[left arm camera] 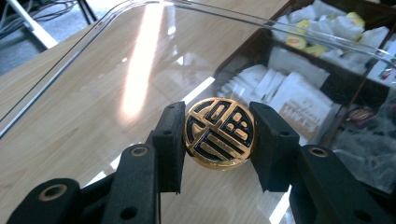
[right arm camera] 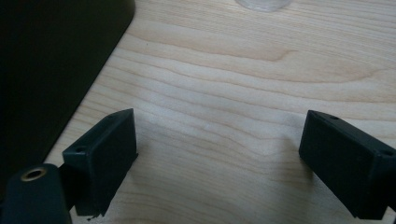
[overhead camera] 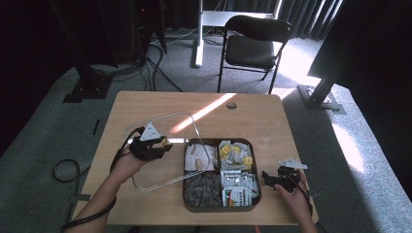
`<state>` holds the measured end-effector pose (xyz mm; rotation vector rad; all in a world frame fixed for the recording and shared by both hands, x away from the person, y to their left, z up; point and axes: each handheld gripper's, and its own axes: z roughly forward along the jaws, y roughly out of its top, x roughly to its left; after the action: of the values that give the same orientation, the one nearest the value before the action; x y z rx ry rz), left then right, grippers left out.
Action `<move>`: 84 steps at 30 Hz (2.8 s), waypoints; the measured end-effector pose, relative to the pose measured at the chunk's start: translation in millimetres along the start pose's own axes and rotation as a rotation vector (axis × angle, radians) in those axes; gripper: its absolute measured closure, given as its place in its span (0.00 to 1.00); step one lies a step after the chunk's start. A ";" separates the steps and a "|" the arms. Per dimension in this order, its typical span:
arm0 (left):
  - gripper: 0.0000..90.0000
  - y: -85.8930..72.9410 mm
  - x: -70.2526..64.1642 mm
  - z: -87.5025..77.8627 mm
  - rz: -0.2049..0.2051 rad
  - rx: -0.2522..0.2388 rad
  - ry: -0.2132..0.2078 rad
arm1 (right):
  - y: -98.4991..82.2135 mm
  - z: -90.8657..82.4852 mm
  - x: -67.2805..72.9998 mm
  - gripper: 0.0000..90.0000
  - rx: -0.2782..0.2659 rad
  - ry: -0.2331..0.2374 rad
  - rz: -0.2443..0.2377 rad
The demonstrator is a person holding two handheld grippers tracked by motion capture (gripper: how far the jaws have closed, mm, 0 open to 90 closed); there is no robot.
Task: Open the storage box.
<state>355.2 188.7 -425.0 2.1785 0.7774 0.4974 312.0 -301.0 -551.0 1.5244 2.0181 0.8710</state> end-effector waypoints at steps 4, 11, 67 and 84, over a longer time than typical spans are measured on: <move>0.65 -8.8 8.9 -7.2 -0.021 0.003 0.019 | 0.0 0.0 0.0 0.12 0.000 0.000 0.000; 0.65 -27.3 22.4 -17.7 -0.065 0.005 0.047 | 0.0 0.0 0.0 0.12 0.000 0.000 0.000; 0.65 -105.8 59.3 34.1 -0.244 0.042 0.167 | 0.0 0.0 0.0 0.12 0.000 0.000 0.000; 0.65 -107.6 70.2 50.8 -0.254 0.055 0.144 | 0.0 0.0 0.0 0.12 0.000 0.000 0.000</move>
<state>395.7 265.6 -532.5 2.0708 1.1403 0.5103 312.0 -301.0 -551.0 1.5240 2.0183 0.8705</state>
